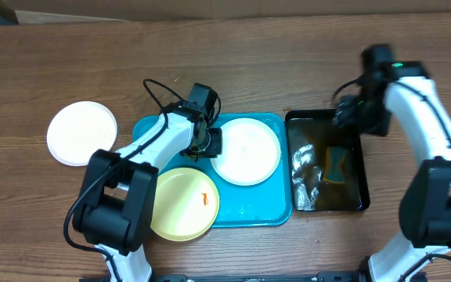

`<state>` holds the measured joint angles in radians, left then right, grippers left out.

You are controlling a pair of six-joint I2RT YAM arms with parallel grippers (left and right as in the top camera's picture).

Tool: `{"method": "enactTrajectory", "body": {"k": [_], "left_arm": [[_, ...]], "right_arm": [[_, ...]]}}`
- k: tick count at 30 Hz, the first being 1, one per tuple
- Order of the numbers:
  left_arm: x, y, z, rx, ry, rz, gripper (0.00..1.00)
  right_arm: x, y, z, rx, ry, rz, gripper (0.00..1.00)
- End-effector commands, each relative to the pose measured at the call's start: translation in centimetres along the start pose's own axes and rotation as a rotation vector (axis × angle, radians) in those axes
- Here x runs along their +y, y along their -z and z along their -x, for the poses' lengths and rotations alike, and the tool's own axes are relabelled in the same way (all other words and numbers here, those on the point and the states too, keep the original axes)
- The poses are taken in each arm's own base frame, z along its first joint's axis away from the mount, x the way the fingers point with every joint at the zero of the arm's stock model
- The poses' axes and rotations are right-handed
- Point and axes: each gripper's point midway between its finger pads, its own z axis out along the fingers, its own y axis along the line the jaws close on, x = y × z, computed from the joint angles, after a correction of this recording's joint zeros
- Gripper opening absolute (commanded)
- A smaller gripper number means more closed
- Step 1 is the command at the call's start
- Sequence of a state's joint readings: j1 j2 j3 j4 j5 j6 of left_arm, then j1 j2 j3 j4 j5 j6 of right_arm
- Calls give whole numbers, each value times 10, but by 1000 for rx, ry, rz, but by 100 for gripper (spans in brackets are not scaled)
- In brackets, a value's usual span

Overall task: Clean dirty plates on tray and stack at the side
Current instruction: 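Raise the right gripper away and lift the plate with the left gripper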

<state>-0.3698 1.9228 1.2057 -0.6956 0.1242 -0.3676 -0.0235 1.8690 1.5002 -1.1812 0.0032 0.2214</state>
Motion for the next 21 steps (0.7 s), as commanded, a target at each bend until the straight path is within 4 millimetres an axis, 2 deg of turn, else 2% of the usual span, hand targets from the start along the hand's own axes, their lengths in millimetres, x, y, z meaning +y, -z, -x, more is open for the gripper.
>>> {"method": "enactTrajectory", "body": {"k": [1,2,7,9,10,15,21], "left_arm": [[3,-14,-5,36,8,14,26],[2,-14,-5,35,12,13,26],[1,-15,-3,28,15,6,25],[1,-15,-4,30,15,8,16],[1,-15,-4,31,15,8,6],[-2,-5,2,34,16,6,4],[-7,41,32,17,-27,7,4]], "right_arm": [[-44,13,21,-55,-145,8,93],[-55,12,23,-54,-176,5,100],[-99,13,26,-60,-291,-6,100],[-111,13,29,-73,-323,-7,100],[-116,14,31,-79,-336,-8,100],[-128,15,36,-106,-365,-8,100],[-128,15,37,-108,-364,-7,100]]}}
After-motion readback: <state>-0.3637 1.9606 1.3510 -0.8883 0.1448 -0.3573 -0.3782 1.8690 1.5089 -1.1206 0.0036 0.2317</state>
